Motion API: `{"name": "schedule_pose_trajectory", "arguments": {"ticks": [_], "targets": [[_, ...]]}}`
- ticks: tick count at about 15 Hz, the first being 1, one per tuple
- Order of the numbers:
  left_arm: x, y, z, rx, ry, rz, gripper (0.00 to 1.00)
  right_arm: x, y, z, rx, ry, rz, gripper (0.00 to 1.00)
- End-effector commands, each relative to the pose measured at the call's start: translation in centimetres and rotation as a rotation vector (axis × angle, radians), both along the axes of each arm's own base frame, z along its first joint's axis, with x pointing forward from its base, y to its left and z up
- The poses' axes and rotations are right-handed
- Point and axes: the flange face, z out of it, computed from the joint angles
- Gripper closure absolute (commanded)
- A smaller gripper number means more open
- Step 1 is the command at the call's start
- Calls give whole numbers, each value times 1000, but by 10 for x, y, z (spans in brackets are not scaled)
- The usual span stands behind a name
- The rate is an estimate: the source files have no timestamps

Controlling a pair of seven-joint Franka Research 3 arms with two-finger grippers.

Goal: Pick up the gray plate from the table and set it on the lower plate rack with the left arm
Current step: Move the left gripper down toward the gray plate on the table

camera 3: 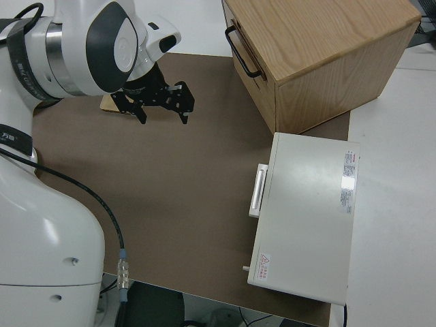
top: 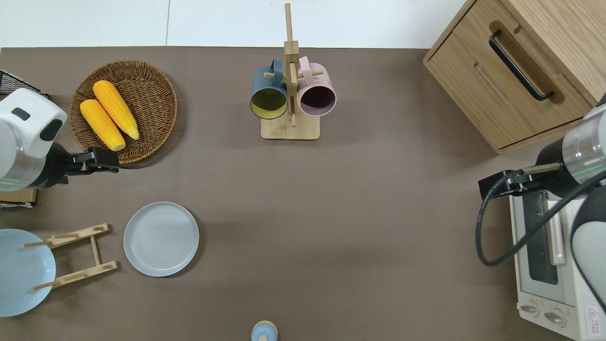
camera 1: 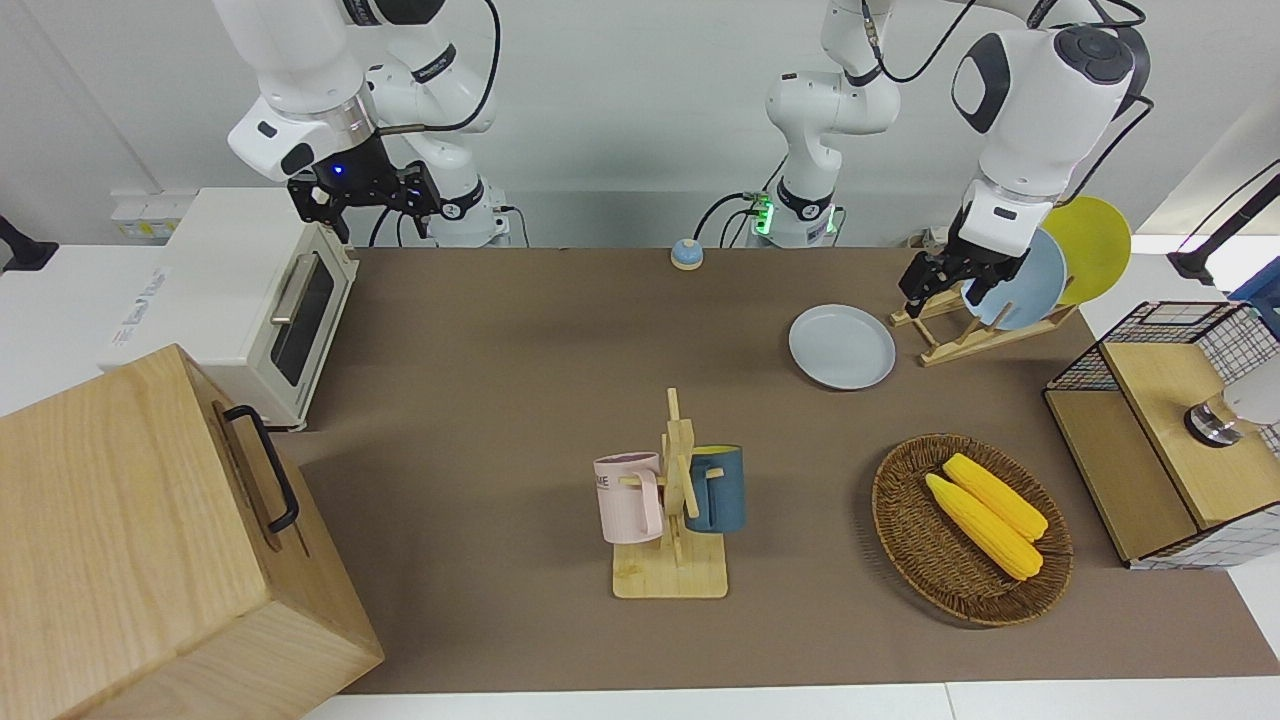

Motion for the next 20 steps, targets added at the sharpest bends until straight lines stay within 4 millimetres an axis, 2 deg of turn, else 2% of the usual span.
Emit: {"name": "schedule_pose_trajectory", "arguments": {"ticks": [1,15,17,20], "targets": [[-1,-2,1,-16,-6,-14,7,-2,-2,4,-8,0,-14,17],[-3,-2,-7,-16,9,-17,7,-2,-3,3,-8,2,-16,17],[-6,-1,-15,-14,25,-17,7,-2,-2,4,-9,0,-14,17],[-20,6,-39,-10,-1,-12,7,-2,-2,4,-7,0,-14,17]]}}
